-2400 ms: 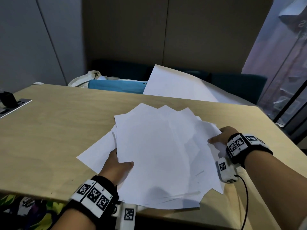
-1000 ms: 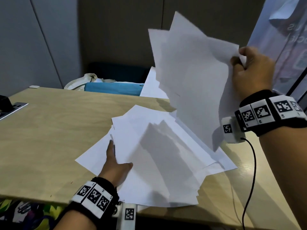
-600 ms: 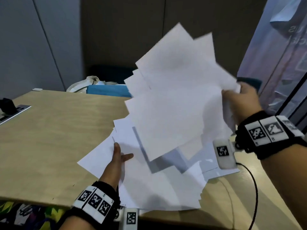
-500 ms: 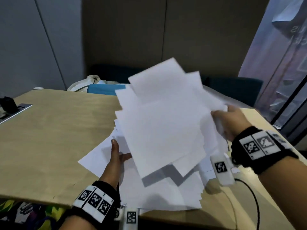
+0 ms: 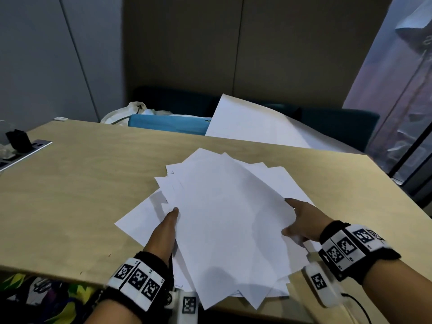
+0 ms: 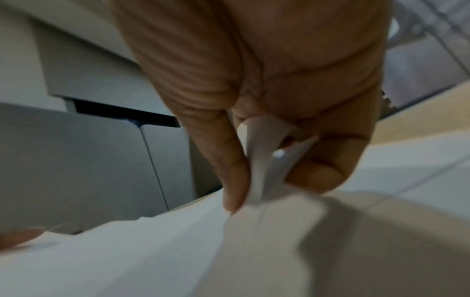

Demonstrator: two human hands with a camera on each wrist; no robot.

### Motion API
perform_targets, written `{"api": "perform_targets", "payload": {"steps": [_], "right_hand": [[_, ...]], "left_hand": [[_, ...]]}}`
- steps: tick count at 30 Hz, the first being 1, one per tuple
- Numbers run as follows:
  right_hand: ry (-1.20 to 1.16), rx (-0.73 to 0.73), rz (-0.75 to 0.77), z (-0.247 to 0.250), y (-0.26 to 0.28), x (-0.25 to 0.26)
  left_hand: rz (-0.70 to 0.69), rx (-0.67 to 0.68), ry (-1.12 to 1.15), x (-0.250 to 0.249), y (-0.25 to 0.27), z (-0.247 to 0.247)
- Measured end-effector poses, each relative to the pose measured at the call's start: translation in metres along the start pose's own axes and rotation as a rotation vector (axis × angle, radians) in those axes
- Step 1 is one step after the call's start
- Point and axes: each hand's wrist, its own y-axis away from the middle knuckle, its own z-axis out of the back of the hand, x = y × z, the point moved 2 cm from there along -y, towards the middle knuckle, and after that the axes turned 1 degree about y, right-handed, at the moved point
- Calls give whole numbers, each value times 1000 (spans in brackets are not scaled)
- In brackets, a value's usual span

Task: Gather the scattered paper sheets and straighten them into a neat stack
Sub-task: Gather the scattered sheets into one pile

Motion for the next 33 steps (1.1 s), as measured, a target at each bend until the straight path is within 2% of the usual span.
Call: {"api": "perform_targets", "payload": {"steps": [2, 5, 9, 14, 20, 23, 27, 30, 33], "right_hand": [[156, -102, 10, 5, -1, 0], [166, -211, 4, 13, -3, -3], [189, -233, 13, 20, -5, -4], [373, -191, -12, 26, -1, -1], [486, -385, -4, 56, -5, 9], [406, -521, 74, 72, -13, 25], [333, -615, 214, 74, -30, 66], [363, -625, 319, 57, -51, 101], [333, -605, 348, 34, -69, 126]], "left_hand": [[-22, -4, -78, 1, -4, 3], [-16, -11, -137, 5, -15, 6], [-34, -23, -192, 6, -20, 8], [-40, -85, -142, 5, -23, 10], [-101, -97, -277, 6, -30, 7], [-147, -93, -318, 11, -38, 9], [-190, -54, -343, 11, -33, 9], [-202, -47, -331, 10, -31, 10], [-215, -40, -329, 10, -30, 10]]}}
